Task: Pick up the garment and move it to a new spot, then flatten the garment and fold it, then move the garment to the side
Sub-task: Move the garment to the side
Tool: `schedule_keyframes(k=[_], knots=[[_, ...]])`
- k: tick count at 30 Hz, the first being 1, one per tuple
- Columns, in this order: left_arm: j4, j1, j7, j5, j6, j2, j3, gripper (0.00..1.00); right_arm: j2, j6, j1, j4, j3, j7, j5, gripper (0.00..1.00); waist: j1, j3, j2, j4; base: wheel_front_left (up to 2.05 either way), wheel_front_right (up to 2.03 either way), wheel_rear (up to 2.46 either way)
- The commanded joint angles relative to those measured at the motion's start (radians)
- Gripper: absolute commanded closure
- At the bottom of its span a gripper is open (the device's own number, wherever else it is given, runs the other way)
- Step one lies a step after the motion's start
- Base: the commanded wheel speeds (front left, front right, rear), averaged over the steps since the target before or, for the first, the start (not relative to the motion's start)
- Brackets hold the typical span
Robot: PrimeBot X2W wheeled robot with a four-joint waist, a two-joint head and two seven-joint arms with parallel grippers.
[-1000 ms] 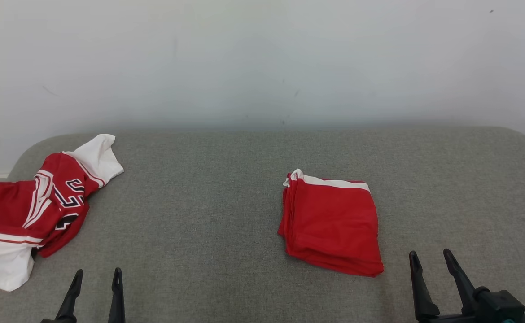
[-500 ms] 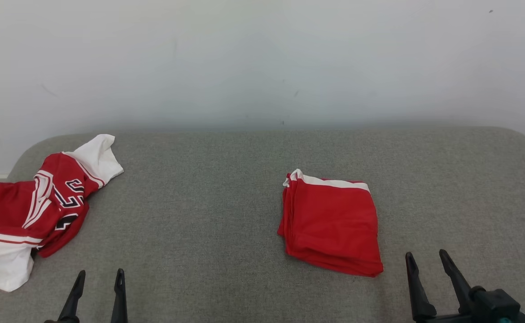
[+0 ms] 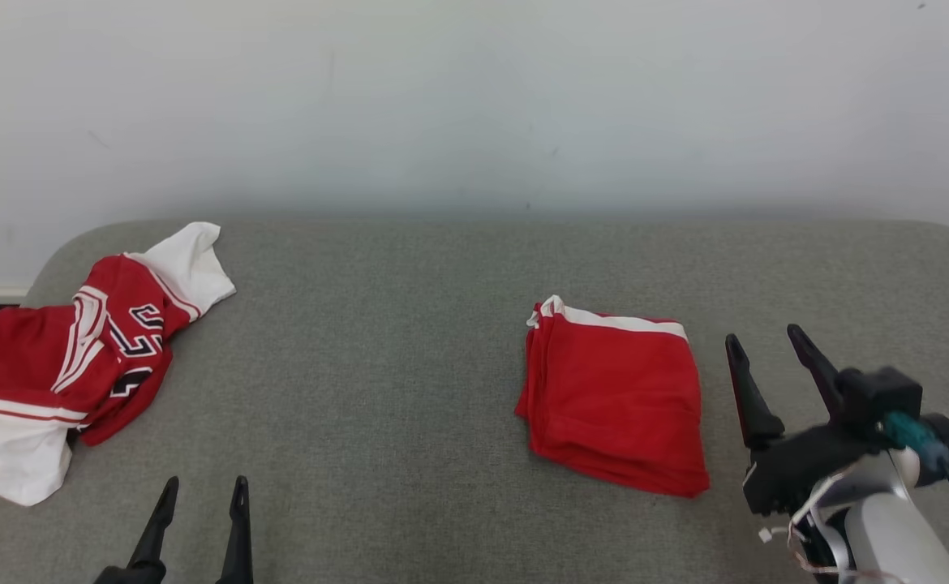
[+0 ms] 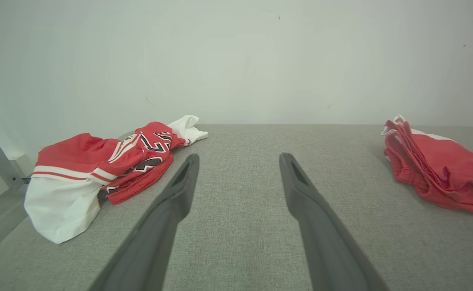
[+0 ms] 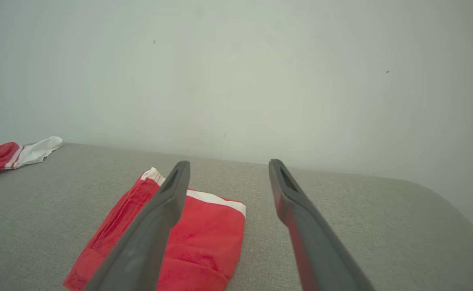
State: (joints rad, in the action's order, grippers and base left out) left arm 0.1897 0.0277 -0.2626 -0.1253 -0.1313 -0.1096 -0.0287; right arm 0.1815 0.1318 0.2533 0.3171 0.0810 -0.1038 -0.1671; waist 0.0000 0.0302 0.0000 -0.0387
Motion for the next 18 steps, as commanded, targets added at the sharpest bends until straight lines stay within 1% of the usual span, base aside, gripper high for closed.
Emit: schedule_keyframes(k=[1, 2, 3, 5, 6, 9, 13, 18], knots=[[0.003, -0.016, -0.003, -0.012, 0.001, 0.000, 0.007, 0.00, 0.004, -0.002, 0.040, 0.039, -0.003, 0.025, -0.008, 0.00, 0.0000, -0.019, 0.0000, -0.019, 0.00, 0.00, 0.00], [0.005, -0.020, -0.003, -0.014, 0.002, -0.002, 0.013, 0.00, 0.006, -0.002, 0.062, 0.064, -0.006, 0.047, -0.004, 0.00, 0.0000, -0.025, 0.0000, -0.024, 0.00, 0.00, 0.00], [0.005, -0.020, -0.003, -0.014, 0.002, -0.002, 0.013, 0.00, 0.006, -0.002, 0.062, 0.064, -0.006, 0.047, -0.004, 0.00, 0.0000, -0.025, 0.0000, -0.024, 0.00, 0.00, 0.00], [0.004, -0.028, -0.003, -0.023, 0.001, -0.007, 0.019, 0.00, 0.004, -0.002, 0.116, 0.107, -0.006, 0.077, 0.001, 0.00, 0.0000, -0.045, 0.0000, -0.031, 0.00, 0.00, 0.00], [0.004, -0.041, -0.003, -0.027, 0.001, -0.012, 0.024, 0.00, 0.002, -0.002, 0.159, 0.155, -0.005, 0.108, 0.008, 0.00, 0.0000, -0.068, 0.0000, -0.037, 0.00, 0.00, 0.00], [0.006, -0.061, -0.003, -0.037, 0.001, -0.020, 0.033, 0.00, -0.001, -0.002, 0.220, 0.232, -0.008, 0.145, 0.026, 0.00, 0.0000, -0.103, 0.0000, -0.045, 0.00, 0.00, 0.00], [0.010, -0.092, -0.003, -0.052, 0.001, -0.027, 0.046, 0.00, -0.011, -0.002, 0.288, 0.342, -0.028, 0.161, 0.038, 0.00, 0.0000, -0.142, 0.0000, -0.057, 0.00, 0.00, 0.00], [0.016, -0.130, -0.003, -0.069, 0.001, -0.034, 0.065, 0.00, -0.027, -0.002, 0.346, 0.477, -0.064, 0.152, 0.060, 0.00, 0.0000, -0.179, 0.0000, -0.073, 0.00, 0.00, 0.00]])
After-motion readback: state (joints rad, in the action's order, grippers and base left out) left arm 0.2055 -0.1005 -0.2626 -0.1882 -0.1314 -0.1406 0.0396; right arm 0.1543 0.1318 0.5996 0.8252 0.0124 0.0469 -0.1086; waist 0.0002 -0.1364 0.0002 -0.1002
